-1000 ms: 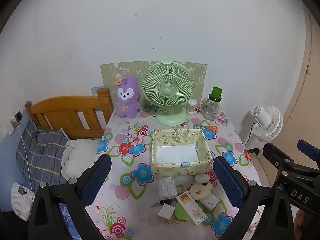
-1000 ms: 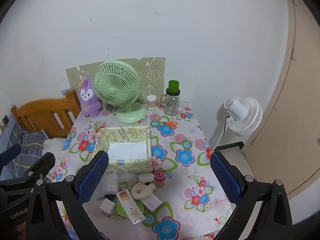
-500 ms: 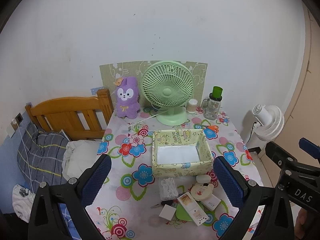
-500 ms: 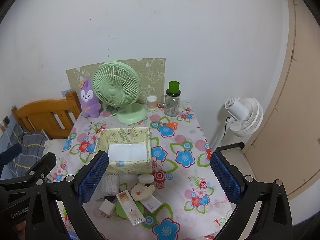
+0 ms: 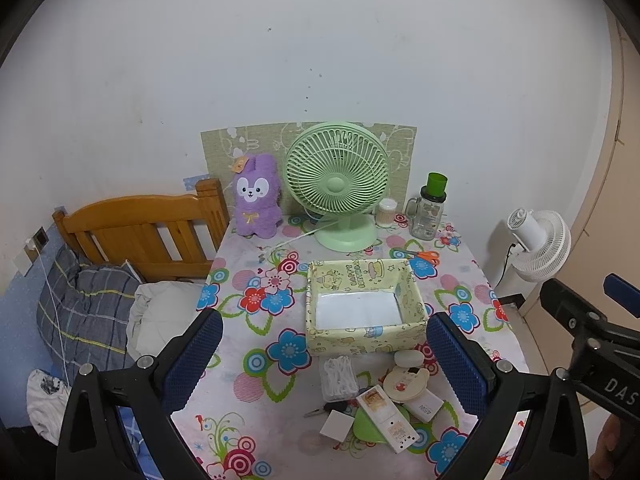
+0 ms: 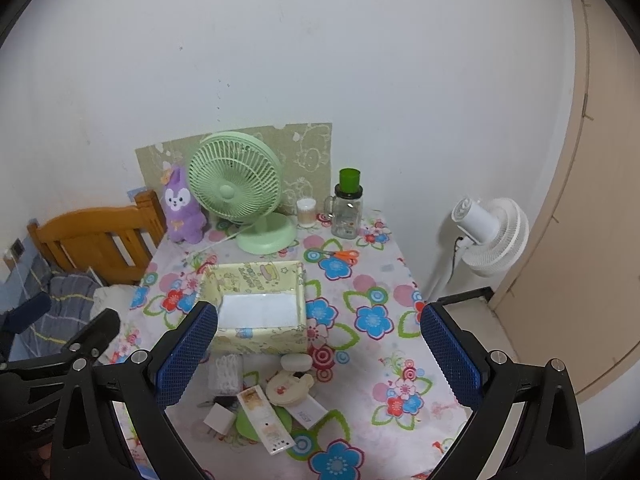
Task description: Organize rigid objects
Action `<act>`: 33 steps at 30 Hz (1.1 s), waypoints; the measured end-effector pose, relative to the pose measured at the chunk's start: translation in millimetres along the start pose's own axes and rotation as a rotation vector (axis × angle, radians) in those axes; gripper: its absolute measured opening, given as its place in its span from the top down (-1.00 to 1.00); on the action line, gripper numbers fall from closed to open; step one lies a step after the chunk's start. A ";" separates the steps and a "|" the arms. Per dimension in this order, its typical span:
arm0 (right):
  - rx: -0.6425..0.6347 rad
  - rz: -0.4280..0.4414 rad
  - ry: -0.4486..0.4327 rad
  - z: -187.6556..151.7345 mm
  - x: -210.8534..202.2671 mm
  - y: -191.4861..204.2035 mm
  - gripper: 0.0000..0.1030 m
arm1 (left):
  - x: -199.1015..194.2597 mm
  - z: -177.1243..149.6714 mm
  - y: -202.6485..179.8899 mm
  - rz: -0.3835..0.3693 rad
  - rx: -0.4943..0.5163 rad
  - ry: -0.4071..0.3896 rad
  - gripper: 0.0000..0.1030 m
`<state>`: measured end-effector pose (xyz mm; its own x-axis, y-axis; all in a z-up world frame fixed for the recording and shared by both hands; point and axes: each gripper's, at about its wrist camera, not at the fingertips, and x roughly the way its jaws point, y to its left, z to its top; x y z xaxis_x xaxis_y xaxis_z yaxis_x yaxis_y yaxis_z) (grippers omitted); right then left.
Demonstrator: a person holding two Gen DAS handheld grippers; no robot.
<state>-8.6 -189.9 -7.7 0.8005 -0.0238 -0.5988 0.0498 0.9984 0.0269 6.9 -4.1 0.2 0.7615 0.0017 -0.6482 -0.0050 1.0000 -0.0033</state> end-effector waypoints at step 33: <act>0.003 0.001 -0.033 4.6 -7.8 -2.4 -0.99 | -2.9 -0.9 -9.9 0.000 0.013 -0.017 -1.00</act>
<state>-12.3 -192.4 0.6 0.8196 -0.0247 -0.5724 0.0506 0.9983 0.0294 4.2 -14.0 1.4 0.7726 0.0016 -0.6349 0.0032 1.0000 0.0064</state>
